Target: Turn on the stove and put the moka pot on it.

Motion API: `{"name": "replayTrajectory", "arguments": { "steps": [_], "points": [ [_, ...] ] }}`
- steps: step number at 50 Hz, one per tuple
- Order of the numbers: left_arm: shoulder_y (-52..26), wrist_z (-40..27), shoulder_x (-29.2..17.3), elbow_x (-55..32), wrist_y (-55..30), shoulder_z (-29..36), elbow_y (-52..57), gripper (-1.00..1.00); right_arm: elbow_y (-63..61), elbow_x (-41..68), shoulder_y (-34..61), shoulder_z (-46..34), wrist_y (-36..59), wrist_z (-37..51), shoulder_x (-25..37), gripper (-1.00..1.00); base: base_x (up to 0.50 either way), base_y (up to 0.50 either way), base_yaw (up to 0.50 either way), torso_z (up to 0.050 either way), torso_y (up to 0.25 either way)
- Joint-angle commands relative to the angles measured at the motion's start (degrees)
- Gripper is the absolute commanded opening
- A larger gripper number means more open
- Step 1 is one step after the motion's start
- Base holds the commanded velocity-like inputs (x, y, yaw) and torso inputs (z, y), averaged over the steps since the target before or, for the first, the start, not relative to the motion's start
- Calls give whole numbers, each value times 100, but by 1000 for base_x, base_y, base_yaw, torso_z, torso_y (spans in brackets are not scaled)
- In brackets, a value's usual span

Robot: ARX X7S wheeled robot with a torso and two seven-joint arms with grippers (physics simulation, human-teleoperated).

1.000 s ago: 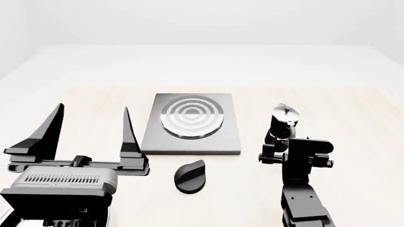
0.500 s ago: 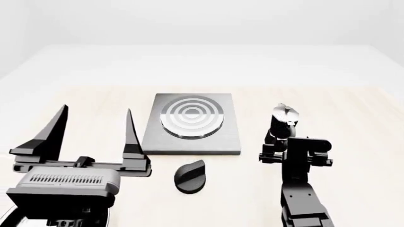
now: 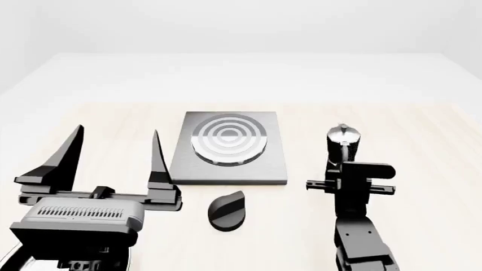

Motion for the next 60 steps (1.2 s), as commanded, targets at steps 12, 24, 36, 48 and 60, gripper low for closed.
{"name": "replayTrajectory", "arguments": {
  "steps": [12, 24, 36, 48, 60],
  "points": [
    [25, -15, -16, -22, 58, -18, -29, 100, -2146, -240, 132, -157, 1447, 252, 230, -100, 0, 0, 0, 0, 1],
    [39, -12, -17, -24, 115, -12, -70, 100, -1346, -326, 938, -318, 1229, 84, -24, -100, 0, 0, 0, 0, 1],
    [46, -5, -2, -20, 167, 16, -146, 100, 1298, -300, 2441, -254, 295, -180, -456, -100, 0, 0, 0, 0, 1],
    [-1, -53, -16, -44, 4, 26, -18, 100, 1303, -625, 2635, -53, 708, -94, -483, -100, 0, 0, 0, 0, 2],
    [-89, -41, 11, -56, -28, 68, -33, 100, 1303, -757, 2736, 111, 842, -192, -603, -100, 0, 0, 0, 0, 1]
  ]
}}
